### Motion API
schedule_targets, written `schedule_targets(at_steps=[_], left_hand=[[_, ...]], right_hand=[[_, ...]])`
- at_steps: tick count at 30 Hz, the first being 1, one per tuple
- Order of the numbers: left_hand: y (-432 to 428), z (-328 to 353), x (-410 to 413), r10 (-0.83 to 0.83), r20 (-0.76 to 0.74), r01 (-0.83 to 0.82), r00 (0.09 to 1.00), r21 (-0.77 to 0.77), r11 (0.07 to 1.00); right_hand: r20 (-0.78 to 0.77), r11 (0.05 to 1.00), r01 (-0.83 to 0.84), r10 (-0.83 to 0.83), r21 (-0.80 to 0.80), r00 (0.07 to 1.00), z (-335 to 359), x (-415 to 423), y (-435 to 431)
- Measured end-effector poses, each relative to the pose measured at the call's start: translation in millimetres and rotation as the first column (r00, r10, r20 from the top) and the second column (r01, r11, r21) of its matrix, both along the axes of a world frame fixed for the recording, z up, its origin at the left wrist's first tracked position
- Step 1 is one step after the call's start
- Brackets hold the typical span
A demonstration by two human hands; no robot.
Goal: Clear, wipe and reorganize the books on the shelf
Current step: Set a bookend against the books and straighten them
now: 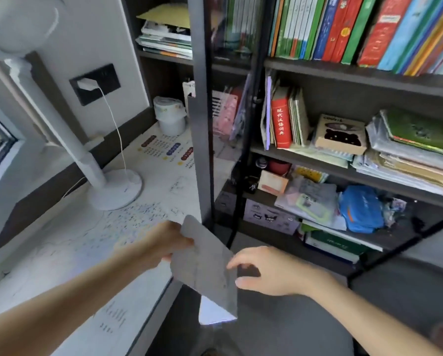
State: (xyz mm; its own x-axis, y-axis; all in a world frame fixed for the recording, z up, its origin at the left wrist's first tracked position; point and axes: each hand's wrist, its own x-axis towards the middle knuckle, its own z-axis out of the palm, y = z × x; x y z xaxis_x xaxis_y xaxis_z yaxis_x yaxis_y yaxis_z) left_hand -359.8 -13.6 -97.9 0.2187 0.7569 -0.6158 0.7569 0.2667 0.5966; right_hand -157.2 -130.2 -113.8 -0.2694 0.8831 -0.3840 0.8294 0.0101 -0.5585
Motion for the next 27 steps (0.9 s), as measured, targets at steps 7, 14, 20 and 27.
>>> schedule_targets(at_steps=[7,14,20,27], left_hand=[[-65,52,156,0.22,0.524,-0.061,0.823,-0.303,0.951],[-131,136,300,-0.121,0.719,0.268,0.684,-0.094,0.959],[-156,203,393,-0.21,0.787,0.43,0.58,-0.077,0.9],[-103,208,489,-0.725,0.414,0.369,0.551,0.658,0.656]], right_hand=[[0.286,0.942,0.257,-0.313,0.217,0.906,25,83,-96],[0.419,0.609,0.26,-0.739,0.749,0.527,70,192,-167],[0.199,0.287,0.32,-0.939,0.903,0.28,129,269,-195],[-0.09,-0.024,0.351,-0.981,0.936,0.172,146,354,-167]])
